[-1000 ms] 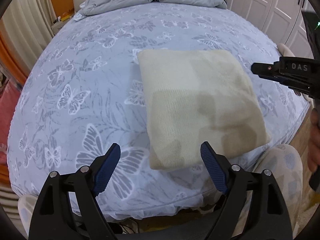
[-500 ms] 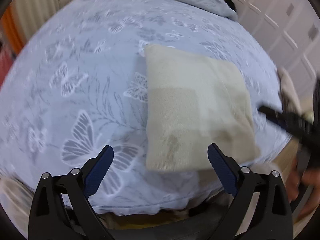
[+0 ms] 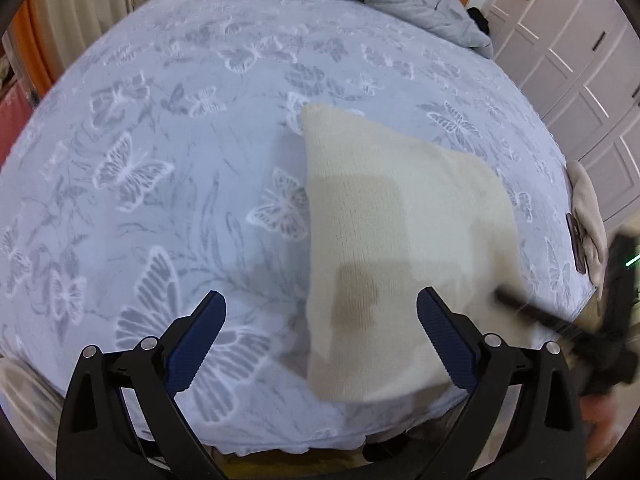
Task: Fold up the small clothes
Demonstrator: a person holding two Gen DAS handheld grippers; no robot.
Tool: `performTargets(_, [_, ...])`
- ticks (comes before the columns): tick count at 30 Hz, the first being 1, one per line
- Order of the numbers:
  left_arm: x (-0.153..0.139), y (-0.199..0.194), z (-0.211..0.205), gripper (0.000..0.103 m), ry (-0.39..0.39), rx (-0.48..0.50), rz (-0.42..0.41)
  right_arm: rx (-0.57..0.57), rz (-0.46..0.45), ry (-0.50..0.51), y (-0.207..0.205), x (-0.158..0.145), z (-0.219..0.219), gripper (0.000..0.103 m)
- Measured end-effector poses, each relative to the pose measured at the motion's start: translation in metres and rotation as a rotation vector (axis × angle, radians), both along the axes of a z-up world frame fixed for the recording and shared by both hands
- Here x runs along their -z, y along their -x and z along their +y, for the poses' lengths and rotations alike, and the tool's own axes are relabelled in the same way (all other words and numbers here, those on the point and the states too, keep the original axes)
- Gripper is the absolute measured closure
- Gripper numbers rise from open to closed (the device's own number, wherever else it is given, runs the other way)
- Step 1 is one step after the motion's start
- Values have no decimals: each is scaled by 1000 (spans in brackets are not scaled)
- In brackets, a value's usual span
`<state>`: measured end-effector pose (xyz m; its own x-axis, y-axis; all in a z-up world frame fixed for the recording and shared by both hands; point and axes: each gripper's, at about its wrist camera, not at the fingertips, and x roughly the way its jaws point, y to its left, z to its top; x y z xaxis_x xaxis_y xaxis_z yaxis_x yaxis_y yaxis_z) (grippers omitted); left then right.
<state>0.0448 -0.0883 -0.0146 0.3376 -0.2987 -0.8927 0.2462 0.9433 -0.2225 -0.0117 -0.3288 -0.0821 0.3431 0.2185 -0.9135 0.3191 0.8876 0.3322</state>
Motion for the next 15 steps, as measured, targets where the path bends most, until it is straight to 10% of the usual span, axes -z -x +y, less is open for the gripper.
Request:
performTargets(3, [21, -9, -12, 9, -11, 9, 72, 7, -19, 13, -5, -17, -1, 59])
performTargets(6, [28, -10, -20, 9, 4, 26, 77, 108, -104, 65, 6, -35, -10, 11])
performTargets(10, [50, -19, -25, 5, 72, 34, 155, 147, 35, -78, -12, 17, -17, 11])
performTargets(15, [103, -36, -10, 5, 350, -78, 412, 243, 45, -336, -25, 55, -17, 5])
